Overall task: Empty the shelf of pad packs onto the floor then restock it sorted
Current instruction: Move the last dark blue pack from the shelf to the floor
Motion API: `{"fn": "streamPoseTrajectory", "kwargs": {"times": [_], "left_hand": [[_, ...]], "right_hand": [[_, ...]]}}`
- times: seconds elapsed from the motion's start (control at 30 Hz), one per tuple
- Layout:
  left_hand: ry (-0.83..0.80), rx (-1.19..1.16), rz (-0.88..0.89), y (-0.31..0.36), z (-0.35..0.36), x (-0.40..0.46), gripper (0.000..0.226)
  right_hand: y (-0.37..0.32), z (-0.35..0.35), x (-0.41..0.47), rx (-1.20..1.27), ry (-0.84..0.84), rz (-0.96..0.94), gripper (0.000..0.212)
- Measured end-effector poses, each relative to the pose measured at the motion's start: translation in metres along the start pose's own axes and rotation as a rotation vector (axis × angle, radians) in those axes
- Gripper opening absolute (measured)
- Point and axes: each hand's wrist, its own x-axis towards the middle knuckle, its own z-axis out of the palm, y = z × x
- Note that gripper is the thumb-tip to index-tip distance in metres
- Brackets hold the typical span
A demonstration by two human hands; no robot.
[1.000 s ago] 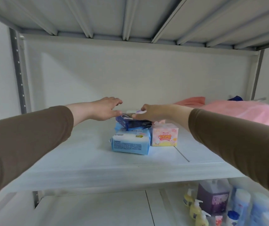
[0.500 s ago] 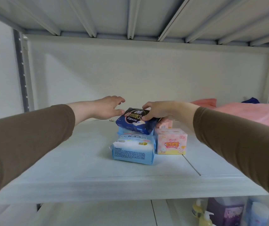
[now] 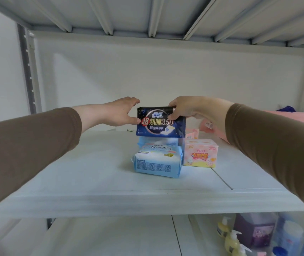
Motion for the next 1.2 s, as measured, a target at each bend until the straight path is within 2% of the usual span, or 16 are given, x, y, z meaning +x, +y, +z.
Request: {"fn": "streamPoseTrajectory", "kwargs": {"times": [0.1,0.17,0.43,0.63,0.93,1.2], "left_hand": [[0.018,-0.017,-0.005,-0.002,-0.008,-0.012,0.082],[0.017,-0.024,-0.007,-0.003,-0.013,-0.022,0.083],[-0.011,-0.047,0.006,-0.002,-0.025,-0.070,0.086],[-0.003,-0.042,0.020,0.012,-0.026,-0.115,0.085],[0.028,-0.058,-0.035,0.047,-0.020,-0.201,0.086],[-0.129,-0.064,-0.115,0.073,0.030,-0.298,0.093]], "right_hand": [[-0.008,-0.011,-0.012,0.007,0.151,-0.023,0.026],[-0.012,-0.016,-0.022,0.096,0.215,-0.034,0.023],[-0.030,-0.015,-0.083,0.205,0.268,-0.063,0.019],[-0.043,0.002,-0.133,0.229,0.245,-0.119,0.019],[-0.049,0.035,-0.205,0.279,0.100,-0.170,0.021],[-0.021,0.103,-0.274,0.278,-0.037,-0.147,0.023]]}}
